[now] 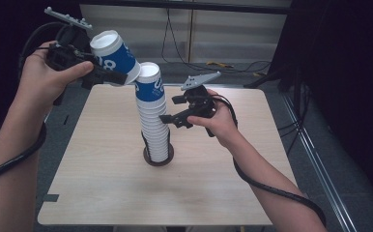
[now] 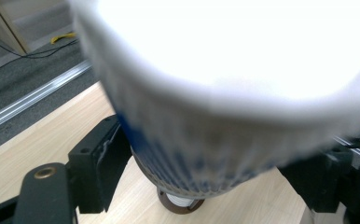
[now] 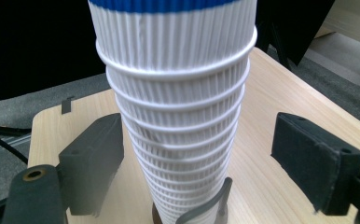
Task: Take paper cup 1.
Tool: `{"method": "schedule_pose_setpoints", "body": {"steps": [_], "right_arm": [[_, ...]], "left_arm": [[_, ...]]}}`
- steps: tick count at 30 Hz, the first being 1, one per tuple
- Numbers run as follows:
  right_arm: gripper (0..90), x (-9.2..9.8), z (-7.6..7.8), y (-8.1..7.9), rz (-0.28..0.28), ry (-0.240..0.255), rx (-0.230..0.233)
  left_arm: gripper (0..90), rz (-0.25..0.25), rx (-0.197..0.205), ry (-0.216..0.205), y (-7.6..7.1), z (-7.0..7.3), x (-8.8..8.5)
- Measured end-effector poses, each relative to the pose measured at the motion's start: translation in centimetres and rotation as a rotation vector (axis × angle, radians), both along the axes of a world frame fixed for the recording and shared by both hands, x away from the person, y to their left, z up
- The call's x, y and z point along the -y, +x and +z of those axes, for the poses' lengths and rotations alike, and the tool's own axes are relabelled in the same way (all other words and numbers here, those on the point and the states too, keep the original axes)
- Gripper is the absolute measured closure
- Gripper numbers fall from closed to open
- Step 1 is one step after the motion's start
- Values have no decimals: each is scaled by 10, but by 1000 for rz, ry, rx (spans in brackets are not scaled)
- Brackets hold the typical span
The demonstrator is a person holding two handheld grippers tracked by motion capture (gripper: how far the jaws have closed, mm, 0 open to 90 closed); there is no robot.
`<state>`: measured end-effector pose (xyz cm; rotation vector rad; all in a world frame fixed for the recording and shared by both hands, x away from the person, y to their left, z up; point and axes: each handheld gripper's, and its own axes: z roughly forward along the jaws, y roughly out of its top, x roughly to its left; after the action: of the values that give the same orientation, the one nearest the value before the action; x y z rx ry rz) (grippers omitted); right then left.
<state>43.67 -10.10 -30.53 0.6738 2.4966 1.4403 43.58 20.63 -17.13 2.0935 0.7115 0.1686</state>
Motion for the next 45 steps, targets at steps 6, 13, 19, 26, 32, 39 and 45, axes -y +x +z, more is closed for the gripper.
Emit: {"method": "schedule_pose_setpoints", "body": {"steps": [6,13,19,26,32,39,45], "right_arm": [[159,2,-5,0,2,-2,-8],[159,5,-9,0,-5,-6,-14],[156,7,-14,0,-1,-9,-14],[154,12,-19,-1,-1,-9,-20],[154,17,-19,-2,-8,-9,-22],[149,22,-20,-4,-10,-18,-16],[148,26,-25,-6,-7,-21,-18]], "left_arm": [[214,6,-9,-12,-2,-5,-11],[215,30,-17,-8,-5,-13,-26],[215,40,-29,12,-6,-27,-31],[216,44,-52,40,-5,-44,-36],[216,52,-60,71,-7,-56,-39],[216,50,-70,104,-9,-70,-40],[217,48,-76,137,-10,-80,-39]]}}
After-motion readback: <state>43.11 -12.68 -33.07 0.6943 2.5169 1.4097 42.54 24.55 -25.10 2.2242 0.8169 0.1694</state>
